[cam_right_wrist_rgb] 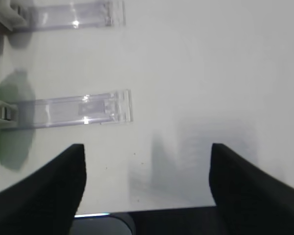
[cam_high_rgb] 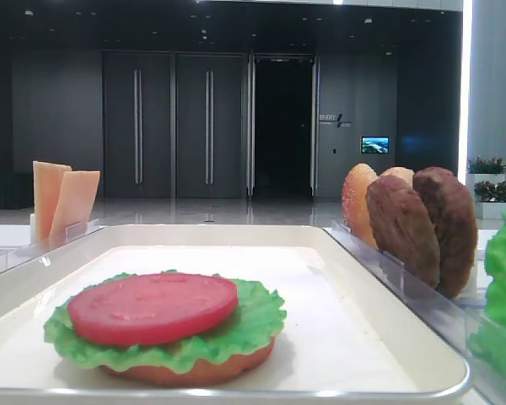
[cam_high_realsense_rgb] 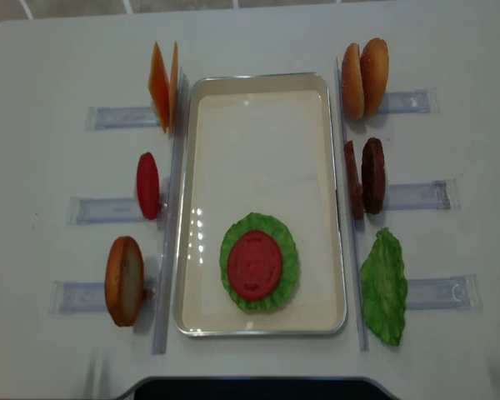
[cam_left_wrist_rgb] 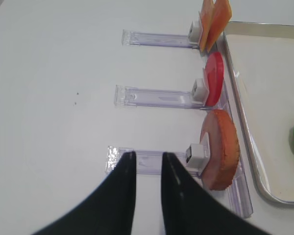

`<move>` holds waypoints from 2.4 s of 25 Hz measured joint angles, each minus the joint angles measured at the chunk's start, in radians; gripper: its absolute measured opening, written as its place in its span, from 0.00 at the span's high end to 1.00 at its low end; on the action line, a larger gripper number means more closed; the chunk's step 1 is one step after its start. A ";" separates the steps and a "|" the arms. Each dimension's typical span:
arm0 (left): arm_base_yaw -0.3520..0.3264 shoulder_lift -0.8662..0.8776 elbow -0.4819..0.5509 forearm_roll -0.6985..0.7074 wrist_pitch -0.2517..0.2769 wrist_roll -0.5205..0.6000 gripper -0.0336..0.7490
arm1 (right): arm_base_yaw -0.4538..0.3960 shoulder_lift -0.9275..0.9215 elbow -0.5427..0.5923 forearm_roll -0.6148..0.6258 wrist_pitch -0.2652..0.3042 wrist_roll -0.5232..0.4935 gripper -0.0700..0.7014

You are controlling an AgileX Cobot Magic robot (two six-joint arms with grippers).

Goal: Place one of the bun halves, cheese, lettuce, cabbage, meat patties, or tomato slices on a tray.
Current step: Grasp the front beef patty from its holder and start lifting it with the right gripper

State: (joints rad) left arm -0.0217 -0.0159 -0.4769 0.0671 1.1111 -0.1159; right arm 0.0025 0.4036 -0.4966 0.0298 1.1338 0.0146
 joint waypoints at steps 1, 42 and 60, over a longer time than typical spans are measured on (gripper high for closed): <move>0.000 0.000 0.000 0.000 0.000 0.000 0.81 | 0.000 0.035 -0.003 0.000 0.000 -0.001 0.23; 0.000 0.000 0.000 0.000 0.000 0.000 0.96 | 0.032 0.976 -0.581 0.123 -0.013 0.034 0.23; 0.000 0.000 0.000 0.000 0.000 0.000 0.96 | 0.518 1.010 -0.660 -0.024 -0.052 0.488 0.23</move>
State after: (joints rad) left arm -0.0217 -0.0159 -0.4769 0.0671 1.1111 -0.1159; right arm 0.5202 1.4137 -1.1570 0.0059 1.0818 0.5030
